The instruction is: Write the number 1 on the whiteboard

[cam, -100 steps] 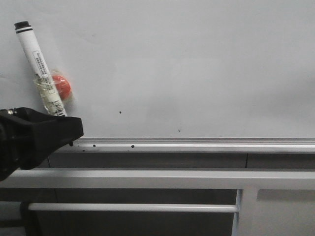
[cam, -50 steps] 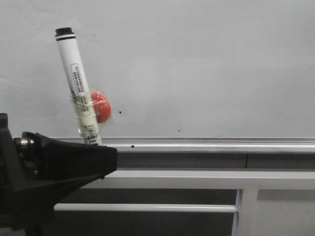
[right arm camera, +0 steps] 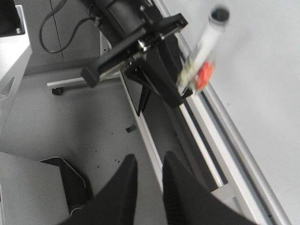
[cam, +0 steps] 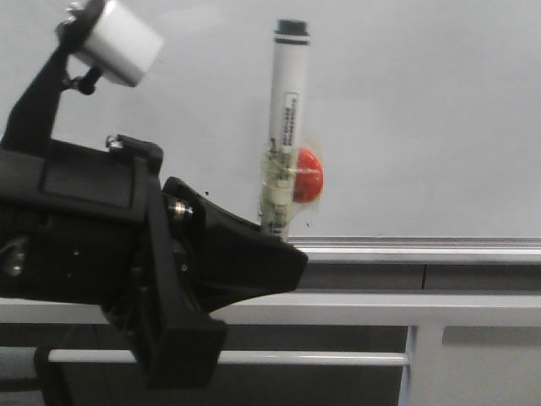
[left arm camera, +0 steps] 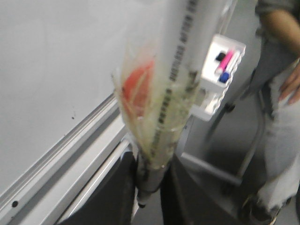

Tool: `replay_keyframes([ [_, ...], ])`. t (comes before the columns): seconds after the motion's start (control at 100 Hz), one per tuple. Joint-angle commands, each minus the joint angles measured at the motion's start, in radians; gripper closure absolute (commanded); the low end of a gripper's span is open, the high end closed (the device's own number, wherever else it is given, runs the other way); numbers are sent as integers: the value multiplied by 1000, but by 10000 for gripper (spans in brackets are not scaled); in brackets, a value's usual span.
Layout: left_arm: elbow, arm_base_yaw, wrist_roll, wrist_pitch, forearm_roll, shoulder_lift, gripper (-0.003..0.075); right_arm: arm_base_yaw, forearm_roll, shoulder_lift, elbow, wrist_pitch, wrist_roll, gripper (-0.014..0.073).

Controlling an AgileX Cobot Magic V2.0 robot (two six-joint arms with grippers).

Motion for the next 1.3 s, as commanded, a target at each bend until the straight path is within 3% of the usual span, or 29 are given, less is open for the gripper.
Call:
replay_keyframes([
  [0.0, -77, -36, -10, 209, 59, -90, 741, 5, -13, 13, -38, -66, 8, 391],
  [0.08, -120, -70, -10, 422, 88, -150, 741, 5, -13, 28, -38, -74, 8, 274],
  [0.17, -145, -114, -10, 546, 138, -199, 741, 5, -11, 67, -38, -98, 10, 184],
  [0.5, -165, -302, -10, 849, 334, -288, 741, 24, -1, 253, -113, -185, 10, 177],
  [1.29, -202, -311, -10, 839, 334, -288, 741, 79, 39, 417, -188, -225, 10, 179],
])
